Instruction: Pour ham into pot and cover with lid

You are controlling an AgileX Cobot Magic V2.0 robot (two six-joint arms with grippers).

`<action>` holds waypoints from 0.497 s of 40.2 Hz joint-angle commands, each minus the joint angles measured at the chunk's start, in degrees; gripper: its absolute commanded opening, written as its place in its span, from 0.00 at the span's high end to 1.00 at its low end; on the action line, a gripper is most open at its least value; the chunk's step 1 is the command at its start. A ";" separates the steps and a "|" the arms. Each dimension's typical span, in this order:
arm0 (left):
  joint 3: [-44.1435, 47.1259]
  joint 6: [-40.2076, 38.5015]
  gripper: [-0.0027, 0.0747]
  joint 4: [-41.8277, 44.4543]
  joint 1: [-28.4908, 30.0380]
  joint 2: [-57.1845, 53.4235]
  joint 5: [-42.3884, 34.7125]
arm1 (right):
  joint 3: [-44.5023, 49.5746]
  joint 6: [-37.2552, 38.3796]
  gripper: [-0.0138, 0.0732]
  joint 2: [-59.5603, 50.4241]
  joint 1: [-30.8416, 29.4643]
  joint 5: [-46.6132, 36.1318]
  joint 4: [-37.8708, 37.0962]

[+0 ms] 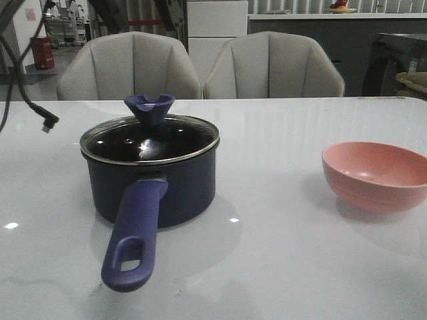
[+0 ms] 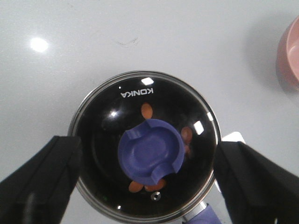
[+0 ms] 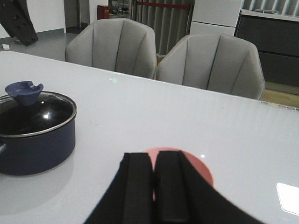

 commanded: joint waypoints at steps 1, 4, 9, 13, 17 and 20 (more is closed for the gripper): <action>1.02 -0.14 0.18 0.68 -0.02 -5.83 0.26 | -1.42 -0.46 0.67 0.52 0.12 -4.21 0.30; 4.07 -0.14 0.18 2.05 0.05 -7.70 -0.29 | -1.42 -0.46 0.67 0.52 0.12 -4.21 0.30; 10.06 -0.25 0.18 4.61 0.05 -11.05 -2.73 | -1.42 -0.46 0.67 0.52 0.12 -4.21 0.30; 16.92 -0.50 0.18 4.60 0.11 -15.32 -7.41 | -1.42 -0.46 0.67 0.52 0.12 -4.21 0.30; 23.23 -0.74 0.18 4.60 0.11 -19.37 -11.37 | -1.42 -0.46 0.67 0.52 0.12 -4.21 0.30; 28.58 -1.78 0.18 4.50 0.11 -22.84 -14.46 | -1.42 -0.46 0.67 0.52 0.12 -4.21 0.30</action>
